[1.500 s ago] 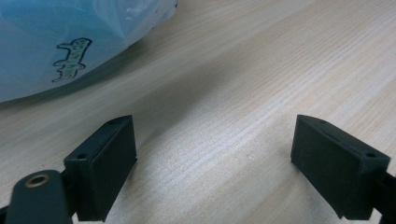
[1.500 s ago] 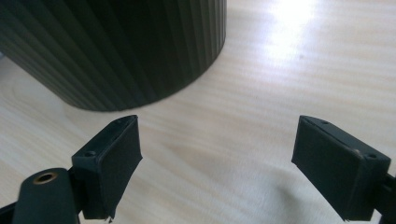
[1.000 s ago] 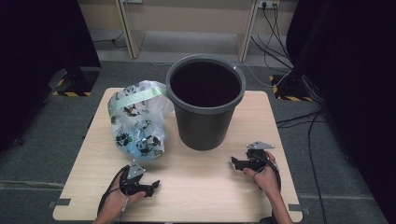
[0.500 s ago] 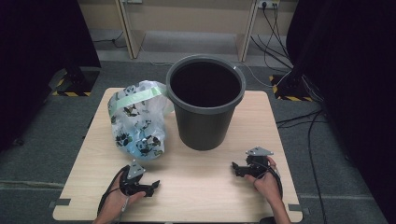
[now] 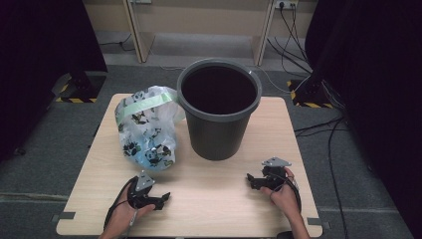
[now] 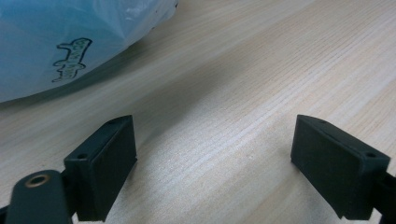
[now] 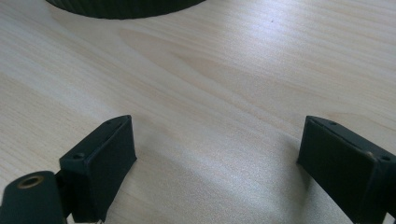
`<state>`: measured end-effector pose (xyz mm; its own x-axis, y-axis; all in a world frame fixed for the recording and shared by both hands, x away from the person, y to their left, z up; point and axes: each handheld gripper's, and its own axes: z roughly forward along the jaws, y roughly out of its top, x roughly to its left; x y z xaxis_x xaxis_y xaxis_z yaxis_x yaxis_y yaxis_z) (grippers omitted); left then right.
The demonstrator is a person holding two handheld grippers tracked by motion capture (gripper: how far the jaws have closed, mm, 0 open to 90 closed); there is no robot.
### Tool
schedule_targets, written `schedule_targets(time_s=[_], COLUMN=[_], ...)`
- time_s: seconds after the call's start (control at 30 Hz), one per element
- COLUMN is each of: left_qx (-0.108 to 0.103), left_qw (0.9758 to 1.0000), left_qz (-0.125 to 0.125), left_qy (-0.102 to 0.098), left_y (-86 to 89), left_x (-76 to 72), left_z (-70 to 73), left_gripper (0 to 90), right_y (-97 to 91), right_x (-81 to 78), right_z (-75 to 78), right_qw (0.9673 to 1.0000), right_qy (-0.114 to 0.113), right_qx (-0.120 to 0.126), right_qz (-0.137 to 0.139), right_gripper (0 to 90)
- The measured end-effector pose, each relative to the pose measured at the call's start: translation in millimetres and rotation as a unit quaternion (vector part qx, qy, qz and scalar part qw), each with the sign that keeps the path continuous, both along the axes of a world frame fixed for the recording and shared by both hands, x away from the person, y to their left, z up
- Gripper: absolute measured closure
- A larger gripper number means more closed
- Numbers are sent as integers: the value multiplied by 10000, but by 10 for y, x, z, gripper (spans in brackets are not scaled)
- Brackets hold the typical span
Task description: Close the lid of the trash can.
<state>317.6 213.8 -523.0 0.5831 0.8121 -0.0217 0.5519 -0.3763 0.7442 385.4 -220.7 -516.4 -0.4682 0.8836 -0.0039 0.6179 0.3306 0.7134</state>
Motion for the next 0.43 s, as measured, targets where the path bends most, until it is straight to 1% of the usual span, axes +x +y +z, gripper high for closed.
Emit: schedule_targets(time_s=[0.43], left_qx=[1], left_qw=[10000], left_qz=[-1], left_qy=[1], left_y=[0], left_x=[0], left_z=[0], left_gripper=[133], right_y=[2], right_x=[6], right_z=[0], right_qw=[10000], right_qy=[1], right_qx=[-19], right_qz=[17], right_gripper=[104])
